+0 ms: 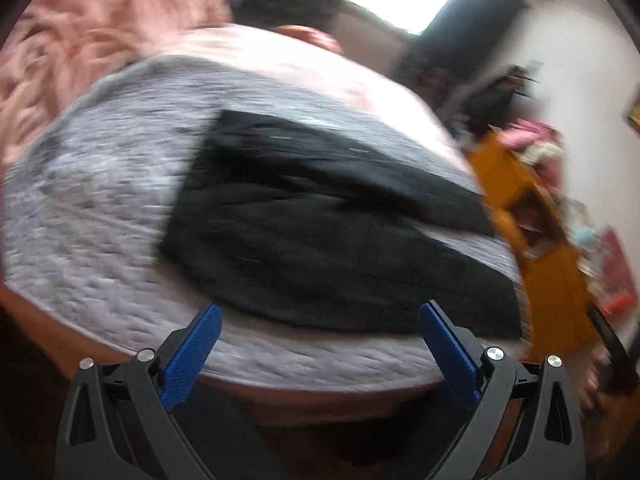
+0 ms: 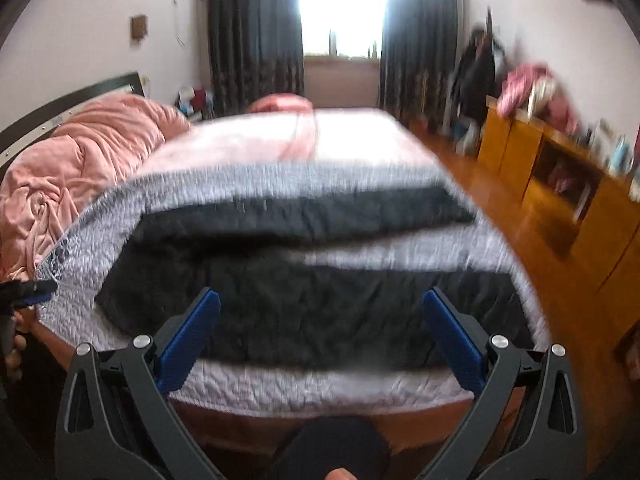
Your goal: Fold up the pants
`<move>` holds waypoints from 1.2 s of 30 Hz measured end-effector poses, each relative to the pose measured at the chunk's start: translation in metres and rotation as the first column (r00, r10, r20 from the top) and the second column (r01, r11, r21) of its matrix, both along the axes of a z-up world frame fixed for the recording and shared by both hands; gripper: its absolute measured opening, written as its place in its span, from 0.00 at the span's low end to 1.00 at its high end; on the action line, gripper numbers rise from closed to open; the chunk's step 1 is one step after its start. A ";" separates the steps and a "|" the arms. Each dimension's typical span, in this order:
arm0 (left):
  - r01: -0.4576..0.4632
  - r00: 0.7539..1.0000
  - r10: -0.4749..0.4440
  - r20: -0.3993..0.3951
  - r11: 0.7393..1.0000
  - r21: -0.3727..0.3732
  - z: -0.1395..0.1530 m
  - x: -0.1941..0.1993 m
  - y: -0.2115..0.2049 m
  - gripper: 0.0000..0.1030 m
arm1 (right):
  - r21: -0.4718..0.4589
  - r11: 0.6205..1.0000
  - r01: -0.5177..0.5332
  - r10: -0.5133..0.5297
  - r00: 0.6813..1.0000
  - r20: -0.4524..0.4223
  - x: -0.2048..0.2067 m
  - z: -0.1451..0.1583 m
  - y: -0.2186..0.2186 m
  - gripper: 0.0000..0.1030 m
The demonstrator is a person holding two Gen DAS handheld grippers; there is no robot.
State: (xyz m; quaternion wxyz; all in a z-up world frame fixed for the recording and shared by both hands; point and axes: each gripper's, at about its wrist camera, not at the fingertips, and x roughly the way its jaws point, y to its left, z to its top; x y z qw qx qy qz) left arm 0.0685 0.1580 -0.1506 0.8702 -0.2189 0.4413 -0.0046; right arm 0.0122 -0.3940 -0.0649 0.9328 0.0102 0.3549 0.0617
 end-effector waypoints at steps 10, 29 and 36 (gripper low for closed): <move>-0.171 0.974 0.109 -0.198 0.928 -0.331 -0.111 0.057 0.103 0.50 | 0.257 0.958 0.131 -0.055 0.958 -0.282 0.048 -0.099 -0.049 0.55; -0.327 0.915 0.226 -0.333 0.900 -0.289 -0.159 0.113 0.103 0.47 | 0.647 0.566 0.511 -0.244 0.854 -0.460 0.066 -0.186 -0.271 0.89; -0.332 0.919 0.231 -0.320 0.890 -0.312 -0.164 0.111 0.097 0.32 | 0.688 0.330 0.647 -0.403 0.755 -0.517 0.043 -0.237 -0.385 0.76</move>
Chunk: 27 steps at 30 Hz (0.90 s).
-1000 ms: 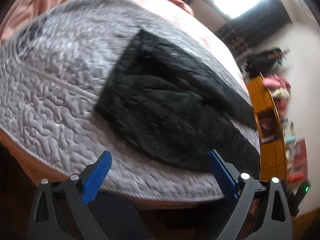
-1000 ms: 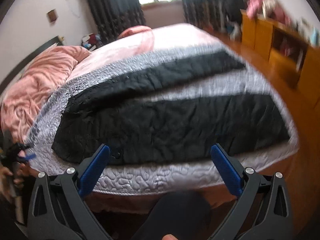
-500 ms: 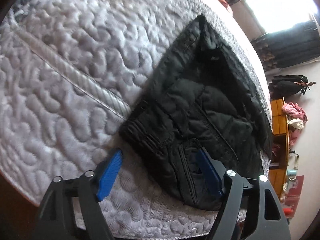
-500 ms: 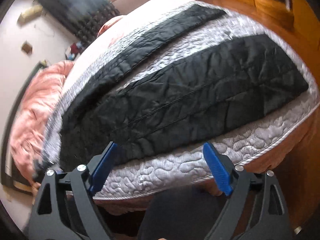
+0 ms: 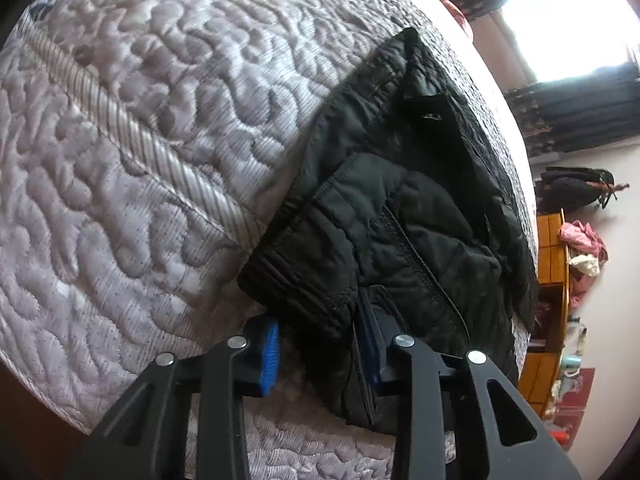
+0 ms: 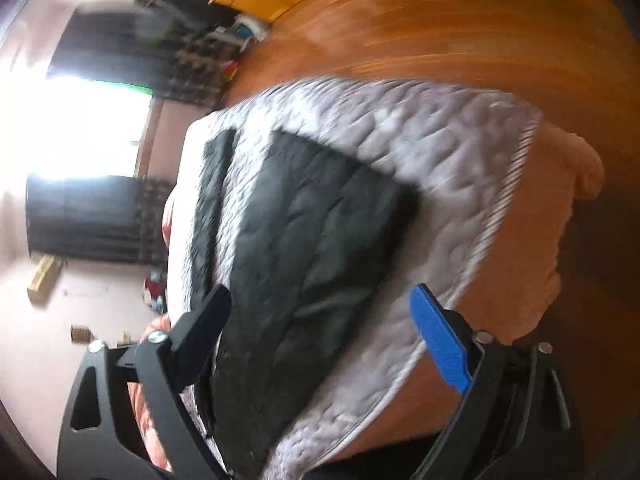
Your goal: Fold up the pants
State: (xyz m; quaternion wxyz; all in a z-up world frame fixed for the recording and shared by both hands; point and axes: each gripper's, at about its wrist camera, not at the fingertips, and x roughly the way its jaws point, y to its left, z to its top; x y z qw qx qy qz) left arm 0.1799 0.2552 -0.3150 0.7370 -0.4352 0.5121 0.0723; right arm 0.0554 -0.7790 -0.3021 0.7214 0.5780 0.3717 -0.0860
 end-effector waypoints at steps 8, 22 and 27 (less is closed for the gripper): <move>-0.075 0.997 0.075 -0.010 0.997 -0.028 -0.005 0.000 -0.009 0.51 | 0.045 0.999 0.002 -0.002 1.000 -0.005 0.033 -0.038 -0.010 0.78; -0.173 0.984 0.174 -0.034 0.985 0.013 0.026 -0.030 0.024 0.20 | 0.015 0.995 -0.097 0.096 0.995 0.035 0.041 -0.011 0.040 0.13; -0.242 0.967 0.244 -0.065 0.969 0.041 0.012 -0.047 0.057 0.21 | 0.003 0.981 -0.194 0.194 0.980 -0.033 0.047 -0.027 0.077 0.13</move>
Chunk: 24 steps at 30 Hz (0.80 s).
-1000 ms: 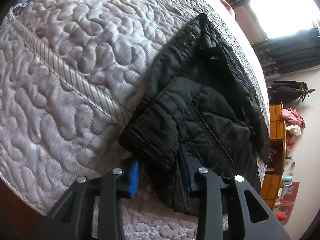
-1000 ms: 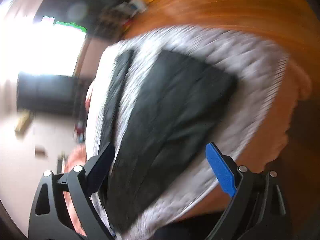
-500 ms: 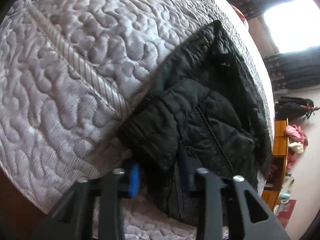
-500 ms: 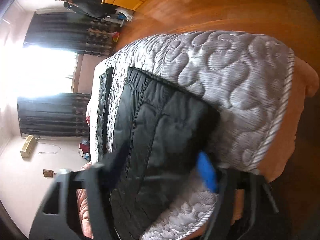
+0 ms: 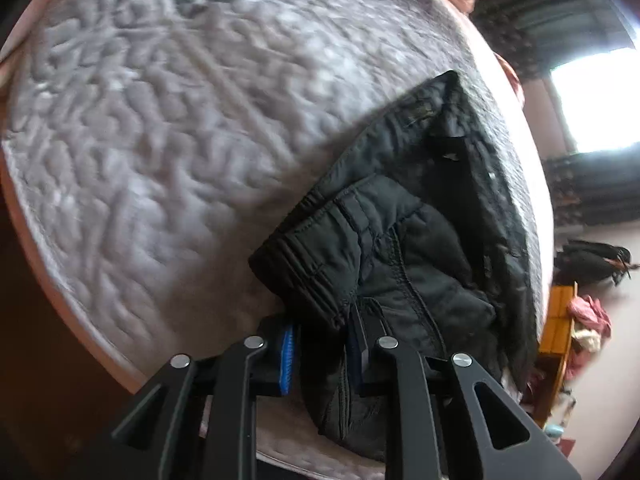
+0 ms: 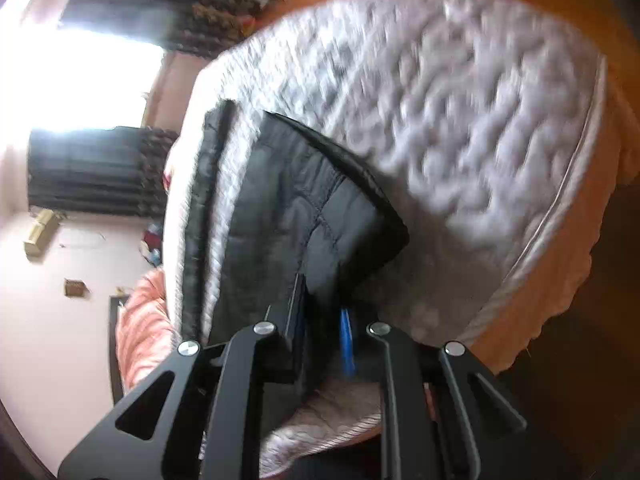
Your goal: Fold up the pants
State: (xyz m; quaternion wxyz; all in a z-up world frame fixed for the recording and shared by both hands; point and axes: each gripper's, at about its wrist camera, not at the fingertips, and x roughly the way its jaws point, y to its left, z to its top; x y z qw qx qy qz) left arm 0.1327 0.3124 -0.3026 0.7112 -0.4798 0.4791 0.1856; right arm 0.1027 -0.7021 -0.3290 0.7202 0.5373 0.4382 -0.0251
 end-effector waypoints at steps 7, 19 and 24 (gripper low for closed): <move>0.045 0.999 -0.044 -0.006 0.999 0.014 -0.004 -0.008 0.001 0.45 | -0.167 0.984 -0.063 0.051 0.996 -0.077 0.005 0.014 0.005 0.48; 0.257 0.948 -0.304 0.098 0.909 0.329 0.096 0.065 0.000 0.96 | -0.268 0.903 -0.336 0.296 0.938 -0.179 0.074 0.026 0.075 0.67; 0.337 0.913 -0.396 0.097 0.868 0.366 0.109 0.150 0.024 0.96 | -0.284 0.900 -0.331 0.313 0.944 -0.107 0.110 0.071 0.065 0.71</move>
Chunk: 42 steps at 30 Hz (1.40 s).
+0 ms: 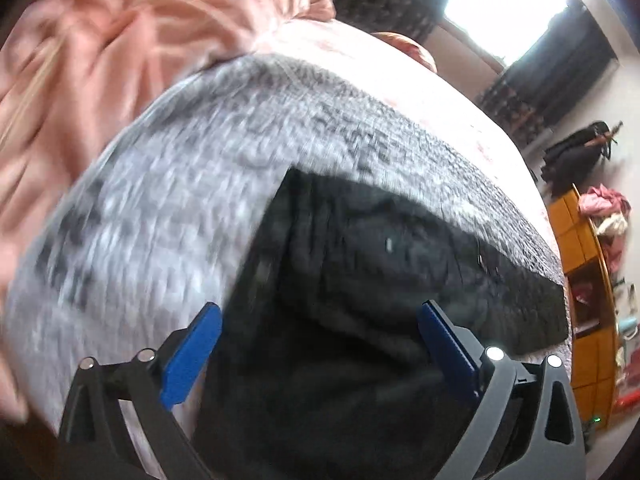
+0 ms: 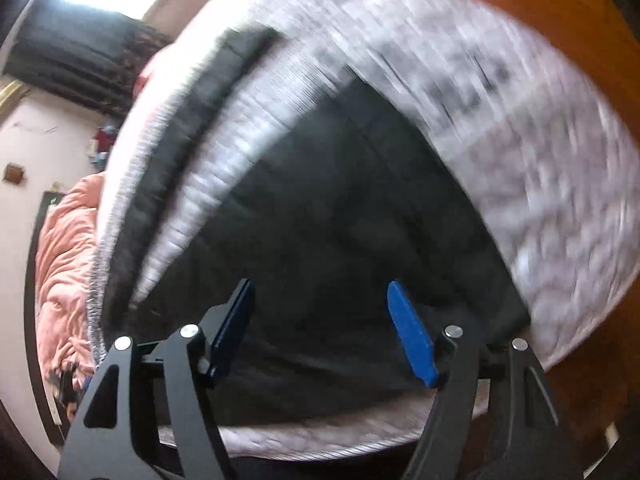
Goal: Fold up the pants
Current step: 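Grasp the black pants leg hems with the right tool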
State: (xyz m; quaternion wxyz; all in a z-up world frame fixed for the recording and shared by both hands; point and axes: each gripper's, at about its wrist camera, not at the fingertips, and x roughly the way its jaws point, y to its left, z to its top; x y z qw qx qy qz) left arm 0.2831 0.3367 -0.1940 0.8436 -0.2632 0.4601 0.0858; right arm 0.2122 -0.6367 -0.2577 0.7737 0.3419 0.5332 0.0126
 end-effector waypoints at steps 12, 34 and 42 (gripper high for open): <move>0.059 0.987 -0.077 -0.138 0.990 -0.131 -0.083 0.130 0.066 0.94 | -0.005 0.998 -0.068 0.068 0.997 0.041 0.144 0.019 0.018 0.78; 0.240 0.954 -0.269 -0.132 0.950 -0.201 -0.108 0.164 0.046 0.67 | -0.153 0.935 -0.320 0.324 0.946 0.003 0.441 0.001 0.026 0.86; 0.158 0.980 -0.179 -0.088 0.965 -0.209 -0.110 0.155 0.052 0.57 | -0.125 0.914 -0.387 0.386 0.922 -0.031 0.464 -0.041 0.024 0.67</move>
